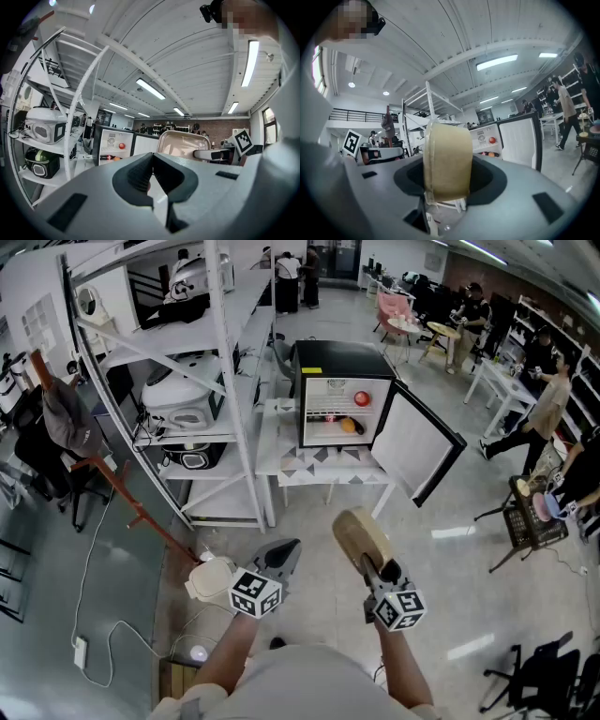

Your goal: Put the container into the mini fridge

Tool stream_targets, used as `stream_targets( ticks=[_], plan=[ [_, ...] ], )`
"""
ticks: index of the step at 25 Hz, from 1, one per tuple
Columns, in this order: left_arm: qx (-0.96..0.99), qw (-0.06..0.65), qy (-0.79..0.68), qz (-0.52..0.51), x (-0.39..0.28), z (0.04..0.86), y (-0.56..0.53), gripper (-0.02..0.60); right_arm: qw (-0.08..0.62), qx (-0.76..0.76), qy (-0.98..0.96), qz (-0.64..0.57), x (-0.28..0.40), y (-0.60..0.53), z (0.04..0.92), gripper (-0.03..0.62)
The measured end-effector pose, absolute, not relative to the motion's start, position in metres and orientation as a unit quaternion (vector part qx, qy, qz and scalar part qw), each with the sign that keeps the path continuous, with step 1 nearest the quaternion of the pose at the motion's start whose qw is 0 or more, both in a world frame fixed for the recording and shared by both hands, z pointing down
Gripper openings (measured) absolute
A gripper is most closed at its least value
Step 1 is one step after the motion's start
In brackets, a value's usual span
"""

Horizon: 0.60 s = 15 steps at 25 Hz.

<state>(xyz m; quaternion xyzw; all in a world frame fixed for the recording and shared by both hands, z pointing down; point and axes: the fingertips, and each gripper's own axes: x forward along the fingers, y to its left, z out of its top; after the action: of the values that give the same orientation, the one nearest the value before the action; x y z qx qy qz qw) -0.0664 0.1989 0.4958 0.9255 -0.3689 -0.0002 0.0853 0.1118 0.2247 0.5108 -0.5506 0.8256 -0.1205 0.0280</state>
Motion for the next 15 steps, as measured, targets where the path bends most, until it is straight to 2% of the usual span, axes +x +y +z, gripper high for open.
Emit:
stream_targets(
  ticks=[15],
  plan=[
    [0.924, 0.084, -0.373, 0.006, -0.051, 0.498, 0.214, 0.005, 0.033, -0.548, 0.826, -0.127, 0.129, 0.237, 0.510, 0.213]
  ],
)
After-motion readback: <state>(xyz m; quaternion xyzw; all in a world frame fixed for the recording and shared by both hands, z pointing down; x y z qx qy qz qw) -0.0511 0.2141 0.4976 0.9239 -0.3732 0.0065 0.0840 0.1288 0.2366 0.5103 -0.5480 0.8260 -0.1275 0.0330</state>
